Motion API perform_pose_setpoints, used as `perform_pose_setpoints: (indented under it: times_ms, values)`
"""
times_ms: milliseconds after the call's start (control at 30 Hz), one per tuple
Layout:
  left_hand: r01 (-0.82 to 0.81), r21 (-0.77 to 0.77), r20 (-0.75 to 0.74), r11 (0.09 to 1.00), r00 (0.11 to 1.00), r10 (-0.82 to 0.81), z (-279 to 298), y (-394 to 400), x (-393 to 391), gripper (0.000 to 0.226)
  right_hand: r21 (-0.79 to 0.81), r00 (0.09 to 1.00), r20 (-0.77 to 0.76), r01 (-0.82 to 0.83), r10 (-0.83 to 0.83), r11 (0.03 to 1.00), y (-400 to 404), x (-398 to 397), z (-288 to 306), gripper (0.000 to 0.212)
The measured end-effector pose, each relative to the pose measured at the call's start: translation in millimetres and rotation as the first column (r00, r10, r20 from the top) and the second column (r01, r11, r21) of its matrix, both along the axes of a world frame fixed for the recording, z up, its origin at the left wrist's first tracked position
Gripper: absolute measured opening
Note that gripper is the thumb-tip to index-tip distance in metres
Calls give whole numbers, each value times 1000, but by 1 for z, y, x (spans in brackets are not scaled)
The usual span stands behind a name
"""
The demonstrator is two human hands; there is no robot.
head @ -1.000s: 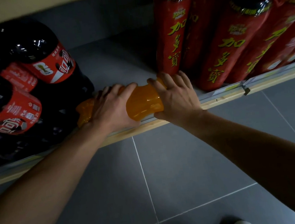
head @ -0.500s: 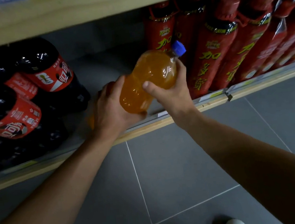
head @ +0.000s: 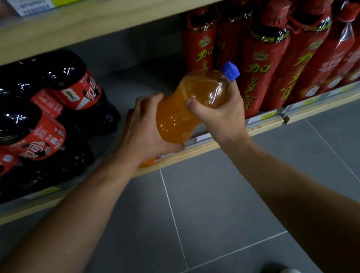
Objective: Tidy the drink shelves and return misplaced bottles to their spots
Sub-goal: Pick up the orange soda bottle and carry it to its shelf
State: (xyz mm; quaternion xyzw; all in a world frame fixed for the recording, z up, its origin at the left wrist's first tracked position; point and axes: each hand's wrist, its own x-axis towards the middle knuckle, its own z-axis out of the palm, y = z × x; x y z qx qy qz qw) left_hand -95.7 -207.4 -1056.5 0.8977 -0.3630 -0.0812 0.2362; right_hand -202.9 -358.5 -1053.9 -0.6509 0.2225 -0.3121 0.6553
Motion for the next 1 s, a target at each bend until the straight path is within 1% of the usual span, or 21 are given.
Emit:
perform_pose_setpoints:
  times_ms: [67,133,200,267,367,400,500,533,667,800,833,933,1000]
  values:
    - [102,71,-23,992,995,-101,5,-5,7,131,34,1000,23,15,-16,999,-6,-4,-7,53]
    - [158,86,-44,984,987,-155,6,-15,4,132,107,999,28,27,-30,994,-12,-8,-15,49]
    - [159,104,15,982,987,-161,1,-27,-4,124,217,999,28,30,-37,976,-19,-13,-21,49]
    - [145,140,87,979,984,-158,-5,-36,-12,117,350,1000,-5,29,-29,936,-25,-19,-24,50]
    - [146,193,144,970,974,-175,-12,-47,-22,117,512,997,-55,75,-55,856,-29,-27,-25,59]
    - [152,203,146,967,972,-184,-14,-48,-26,117,530,994,-77,110,-82,841,-29,-28,-25,60]
    - [163,210,108,964,976,-188,-3,-49,-40,119,510,980,-127,196,-152,838,-28,-38,-14,46]
    - [165,213,99,963,977,-189,6,-49,-47,118,509,975,-148,218,-165,833,-28,-44,-5,46]
    - [191,305,57,933,974,-218,72,-53,-87,118,581,962,-199,269,-186,768,-23,-86,52,49]
    - [266,391,-28,881,960,-278,170,-52,-137,119,624,929,-293,365,-226,690,-14,-146,150,46]
    - [291,399,-50,869,954,-296,199,-51,-152,120,626,915,-320,398,-244,670,-10,-163,179,50]
    - [371,397,-98,839,926,-363,287,-55,-200,119,625,859,-410,509,-305,592,-6,-219,272,73]
    - [443,385,-121,809,894,-432,345,-61,-234,118,614,825,-445,564,-348,553,-4,-259,331,77]
